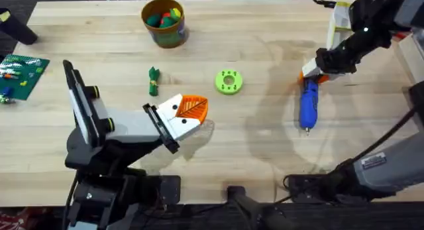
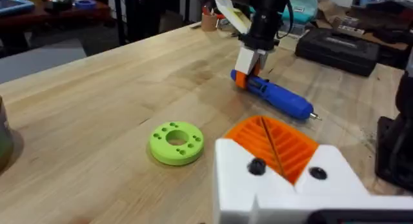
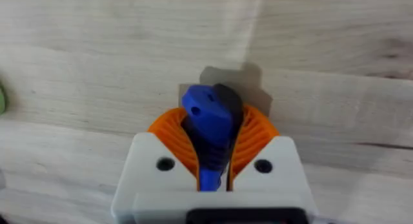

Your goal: Pick up the gripper from the table and insert it into the empty holder that is missing its gripper. Then pick up a screw, insert it into the mounting hole, and use the screwdriver to tighten it. Finally, clean up the table by picking up the vegetable and placing it into the bucket.

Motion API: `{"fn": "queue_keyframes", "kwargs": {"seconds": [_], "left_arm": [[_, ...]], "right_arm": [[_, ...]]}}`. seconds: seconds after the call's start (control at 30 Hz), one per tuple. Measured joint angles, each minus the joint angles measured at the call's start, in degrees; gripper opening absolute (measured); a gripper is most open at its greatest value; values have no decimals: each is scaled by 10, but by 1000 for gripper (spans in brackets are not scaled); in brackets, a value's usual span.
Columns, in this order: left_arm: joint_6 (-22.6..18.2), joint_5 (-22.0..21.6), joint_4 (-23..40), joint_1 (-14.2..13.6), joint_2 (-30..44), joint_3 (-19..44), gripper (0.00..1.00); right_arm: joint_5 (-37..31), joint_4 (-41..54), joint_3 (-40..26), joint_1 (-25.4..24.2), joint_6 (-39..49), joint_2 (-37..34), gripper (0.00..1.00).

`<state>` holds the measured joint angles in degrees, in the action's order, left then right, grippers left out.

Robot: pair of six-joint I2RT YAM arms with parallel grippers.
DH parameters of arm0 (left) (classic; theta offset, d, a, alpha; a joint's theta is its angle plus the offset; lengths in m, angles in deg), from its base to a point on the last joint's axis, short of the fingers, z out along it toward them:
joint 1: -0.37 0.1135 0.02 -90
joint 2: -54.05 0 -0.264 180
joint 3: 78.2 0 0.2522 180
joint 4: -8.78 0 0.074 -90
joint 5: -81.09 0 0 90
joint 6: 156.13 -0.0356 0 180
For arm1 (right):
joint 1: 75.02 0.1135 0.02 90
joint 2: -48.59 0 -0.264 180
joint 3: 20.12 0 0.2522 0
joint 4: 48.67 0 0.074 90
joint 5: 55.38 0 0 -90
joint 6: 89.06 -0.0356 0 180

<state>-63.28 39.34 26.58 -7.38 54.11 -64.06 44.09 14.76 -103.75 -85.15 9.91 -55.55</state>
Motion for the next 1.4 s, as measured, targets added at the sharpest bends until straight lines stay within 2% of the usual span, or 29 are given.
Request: {"fn": "queue_keyframes", "kwargs": {"seconds": [0.43,0.5,0.53,0.83,1.2,1.23,1.27,1.4], "left_arm": [[0,0,0,0,0,0,13],[0,0,0,0,0,0,13],[0,0,0,0,0,0,13],[0,0,0,0,0,0,13],[0,0,0,0,0,0,13],[0,0,0,0,0,0,13],[0,0,0,0,0,0,13],[0,0,0,0,0,0,13]], "right_arm": [[8,-38,0,3,-2,0,179],[9,-45,0,3,-3,0,39],[9,-48,0,3,-3,0,24],[-20,-58,0,5,-6,0,29],[-48,-74,0,32,-8,0,29],[-48,-74,0,32,-10,0,49],[-48,-73,0,32,-12,0,155],[-49,-75,0,32,-12,0,703]]}}
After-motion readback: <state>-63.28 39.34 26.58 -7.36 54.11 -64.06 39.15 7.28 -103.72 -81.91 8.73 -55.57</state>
